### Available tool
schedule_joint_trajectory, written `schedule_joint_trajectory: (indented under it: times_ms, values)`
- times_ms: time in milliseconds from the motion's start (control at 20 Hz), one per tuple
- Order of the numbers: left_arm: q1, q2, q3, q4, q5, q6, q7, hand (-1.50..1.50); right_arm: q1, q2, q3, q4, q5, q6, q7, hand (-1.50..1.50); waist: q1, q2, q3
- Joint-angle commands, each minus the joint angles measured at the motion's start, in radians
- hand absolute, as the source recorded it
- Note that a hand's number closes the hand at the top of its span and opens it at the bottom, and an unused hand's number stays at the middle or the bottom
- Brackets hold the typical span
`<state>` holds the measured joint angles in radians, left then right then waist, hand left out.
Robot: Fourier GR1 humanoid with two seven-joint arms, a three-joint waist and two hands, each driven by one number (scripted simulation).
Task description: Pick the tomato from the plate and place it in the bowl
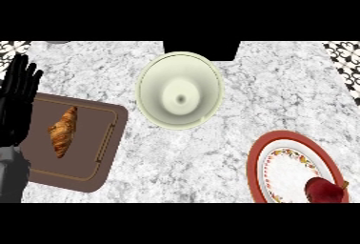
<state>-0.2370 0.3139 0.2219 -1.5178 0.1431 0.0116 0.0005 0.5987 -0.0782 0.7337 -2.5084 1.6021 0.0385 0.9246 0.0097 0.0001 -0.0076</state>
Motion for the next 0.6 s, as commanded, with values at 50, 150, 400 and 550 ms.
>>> schedule_joint_trajectory:
  times_ms: [50, 150, 400, 550]
  values:
    - [0.0, -0.019, -0.014, 0.011, -0.007, -0.001, -0.026, 0.0, -0.205, 0.075, 0.127, -0.139, 0.103, 0.145, 0.096, 1.5, 0.016, 0.007, -0.001]
    - [-0.012, -0.025, -0.023, 0.016, -0.022, 0.014, -0.021, 0.0, -0.317, 0.076, 0.133, -0.089, 0.068, 0.165, 0.177, 1.5, 0.02, 0.011, 0.0]
    - [-0.044, 0.012, 0.001, 0.027, -0.003, -0.012, -0.009, 0.0, -0.545, 0.078, 0.059, 0.051, -0.025, 0.174, 0.326, 1.5, 0.035, 0.017, 0.001]
    - [-0.036, -0.032, -0.023, 0.049, -0.004, -0.008, -0.037, 0.0, -0.637, 0.078, 0.029, 0.11, -0.109, 0.196, 0.351, 1.5, 0.04, 0.022, 0.0]
